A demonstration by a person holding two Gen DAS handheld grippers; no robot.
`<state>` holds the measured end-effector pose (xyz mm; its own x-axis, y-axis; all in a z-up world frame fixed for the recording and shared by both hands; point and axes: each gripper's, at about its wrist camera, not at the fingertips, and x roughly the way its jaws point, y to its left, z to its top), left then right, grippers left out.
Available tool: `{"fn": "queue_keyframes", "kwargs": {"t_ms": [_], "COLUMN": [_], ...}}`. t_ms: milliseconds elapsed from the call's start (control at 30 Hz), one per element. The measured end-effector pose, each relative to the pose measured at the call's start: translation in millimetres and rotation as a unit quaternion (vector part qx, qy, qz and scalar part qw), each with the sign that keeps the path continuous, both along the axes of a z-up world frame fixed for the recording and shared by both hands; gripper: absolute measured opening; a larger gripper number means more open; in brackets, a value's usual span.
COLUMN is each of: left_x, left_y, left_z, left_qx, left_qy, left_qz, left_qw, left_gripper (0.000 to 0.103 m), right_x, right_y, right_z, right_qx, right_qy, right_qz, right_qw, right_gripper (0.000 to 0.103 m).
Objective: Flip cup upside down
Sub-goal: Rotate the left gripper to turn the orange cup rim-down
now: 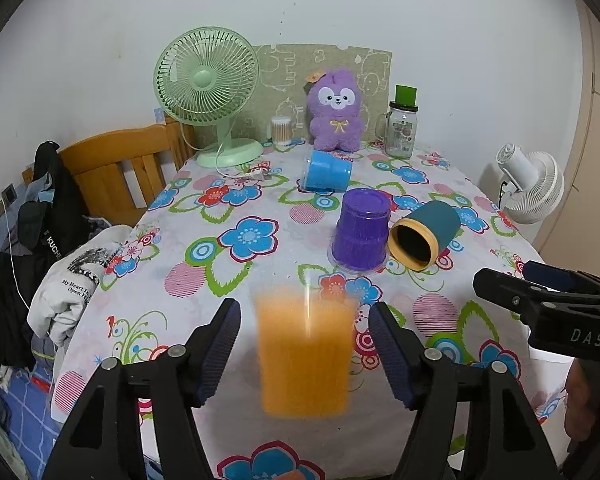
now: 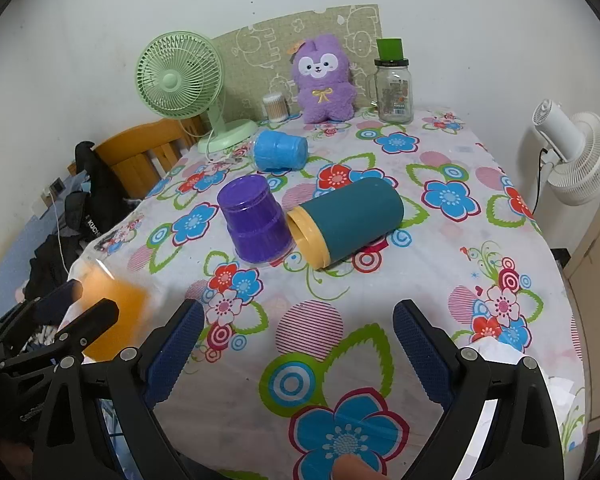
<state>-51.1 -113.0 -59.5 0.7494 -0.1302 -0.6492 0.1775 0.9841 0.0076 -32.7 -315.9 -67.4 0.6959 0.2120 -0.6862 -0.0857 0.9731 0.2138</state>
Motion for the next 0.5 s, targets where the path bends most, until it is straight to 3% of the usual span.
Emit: {"fn": "queue_keyframes", "kwargs": {"t_ms": [300, 500], "left_x": [2, 1], "left_y": [2, 3], "left_z": [-6, -30], "left_qx": [-0.001, 0.004], "left_qy": [0.008, 0.015], "left_qz": [-0.001, -0.013], "left_qw": [1.0, 0.9998], "left_gripper": [0.074, 0.085], "right_x": [2, 4], "right_y": [0, 0], "right_z": [-1, -6], "right_qx": [-0.002, -0.008], "right_qy": [0.003, 0.01], "right_qz": [-0.002, -0.006], "right_qw": [1.0, 1.0], "right_gripper": [0.097, 0.097]}}
